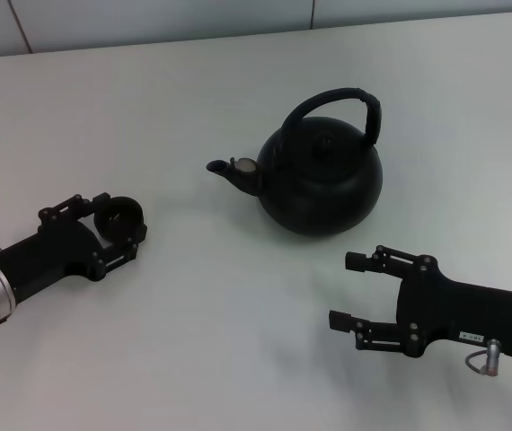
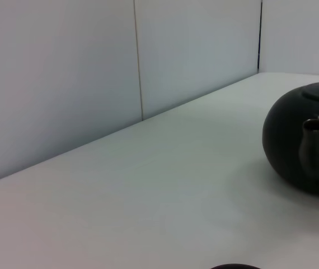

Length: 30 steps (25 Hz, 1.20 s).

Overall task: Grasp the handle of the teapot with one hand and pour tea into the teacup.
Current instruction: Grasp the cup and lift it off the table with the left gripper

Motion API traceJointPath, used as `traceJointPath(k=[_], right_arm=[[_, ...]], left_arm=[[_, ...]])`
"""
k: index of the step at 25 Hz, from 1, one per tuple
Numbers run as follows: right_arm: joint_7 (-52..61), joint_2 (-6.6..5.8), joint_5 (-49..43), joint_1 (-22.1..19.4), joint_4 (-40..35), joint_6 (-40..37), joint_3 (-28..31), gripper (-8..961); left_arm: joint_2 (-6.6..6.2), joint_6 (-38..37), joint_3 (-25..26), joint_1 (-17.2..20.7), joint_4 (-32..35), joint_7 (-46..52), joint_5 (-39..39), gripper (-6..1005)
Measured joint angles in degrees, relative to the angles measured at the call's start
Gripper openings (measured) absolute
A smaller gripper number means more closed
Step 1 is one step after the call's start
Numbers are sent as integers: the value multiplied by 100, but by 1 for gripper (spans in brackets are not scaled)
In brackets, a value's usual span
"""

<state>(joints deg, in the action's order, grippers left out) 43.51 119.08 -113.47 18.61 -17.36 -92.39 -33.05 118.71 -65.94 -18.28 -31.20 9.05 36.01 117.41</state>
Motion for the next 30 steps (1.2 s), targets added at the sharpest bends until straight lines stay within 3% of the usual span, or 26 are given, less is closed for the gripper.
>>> traceJointPath(k=[3, 11, 20, 30], right_arm=[[0, 1, 0, 4, 2, 12, 0, 814], [0, 1, 0, 18, 5, 15, 0, 814], [0, 1, 1, 7, 5, -4, 0, 813], [0, 1, 6, -29, 23, -6, 0, 813]], left_arm=[[-10, -19, 0, 0, 0, 1, -11, 686], [-16, -90, 25, -5, 2, 11, -17, 686], [-46, -749, 82, -4, 105, 156, -28, 686], [-32, -789, 41, -16, 125, 197, -22, 687]])
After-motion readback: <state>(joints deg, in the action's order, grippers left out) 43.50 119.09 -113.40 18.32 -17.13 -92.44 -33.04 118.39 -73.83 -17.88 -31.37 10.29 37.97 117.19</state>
